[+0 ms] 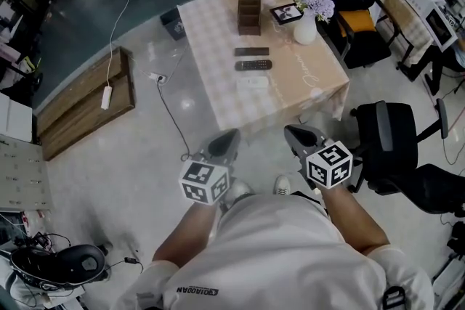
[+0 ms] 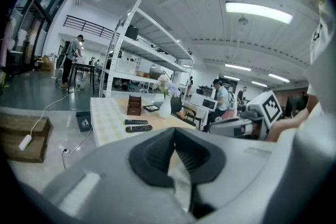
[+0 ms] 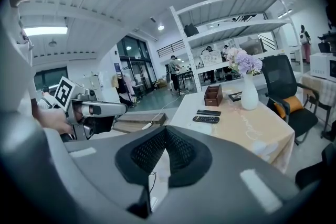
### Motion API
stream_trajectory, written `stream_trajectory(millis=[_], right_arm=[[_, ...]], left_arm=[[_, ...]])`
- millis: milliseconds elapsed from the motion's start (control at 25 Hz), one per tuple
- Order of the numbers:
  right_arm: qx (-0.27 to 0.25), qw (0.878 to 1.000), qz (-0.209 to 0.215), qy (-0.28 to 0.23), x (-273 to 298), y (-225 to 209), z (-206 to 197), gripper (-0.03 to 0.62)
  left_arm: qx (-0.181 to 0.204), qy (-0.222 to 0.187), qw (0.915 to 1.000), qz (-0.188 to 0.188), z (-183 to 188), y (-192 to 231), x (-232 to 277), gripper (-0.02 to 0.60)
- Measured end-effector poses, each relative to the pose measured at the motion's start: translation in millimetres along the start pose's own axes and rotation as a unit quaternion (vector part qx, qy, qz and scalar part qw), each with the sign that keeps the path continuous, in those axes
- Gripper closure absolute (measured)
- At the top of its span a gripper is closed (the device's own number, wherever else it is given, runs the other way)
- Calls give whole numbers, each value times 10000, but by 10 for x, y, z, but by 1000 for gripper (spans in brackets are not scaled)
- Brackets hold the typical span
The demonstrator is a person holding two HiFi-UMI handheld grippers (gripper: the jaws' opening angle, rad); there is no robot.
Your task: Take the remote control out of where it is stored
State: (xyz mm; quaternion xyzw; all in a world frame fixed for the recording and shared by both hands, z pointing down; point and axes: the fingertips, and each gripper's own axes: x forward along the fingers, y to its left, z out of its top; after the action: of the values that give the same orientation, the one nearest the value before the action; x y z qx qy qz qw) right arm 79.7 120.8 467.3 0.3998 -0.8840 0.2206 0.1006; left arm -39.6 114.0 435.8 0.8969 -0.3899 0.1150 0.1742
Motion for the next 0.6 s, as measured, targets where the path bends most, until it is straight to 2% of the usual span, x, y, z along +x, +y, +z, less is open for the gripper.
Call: stream_trajectory(millis=[600], right_arm=[[-14,10000,16,-11,-38,-5,-16,589]], left_arm=[[20,-1,10000,53,-16,-49,-21,578]])
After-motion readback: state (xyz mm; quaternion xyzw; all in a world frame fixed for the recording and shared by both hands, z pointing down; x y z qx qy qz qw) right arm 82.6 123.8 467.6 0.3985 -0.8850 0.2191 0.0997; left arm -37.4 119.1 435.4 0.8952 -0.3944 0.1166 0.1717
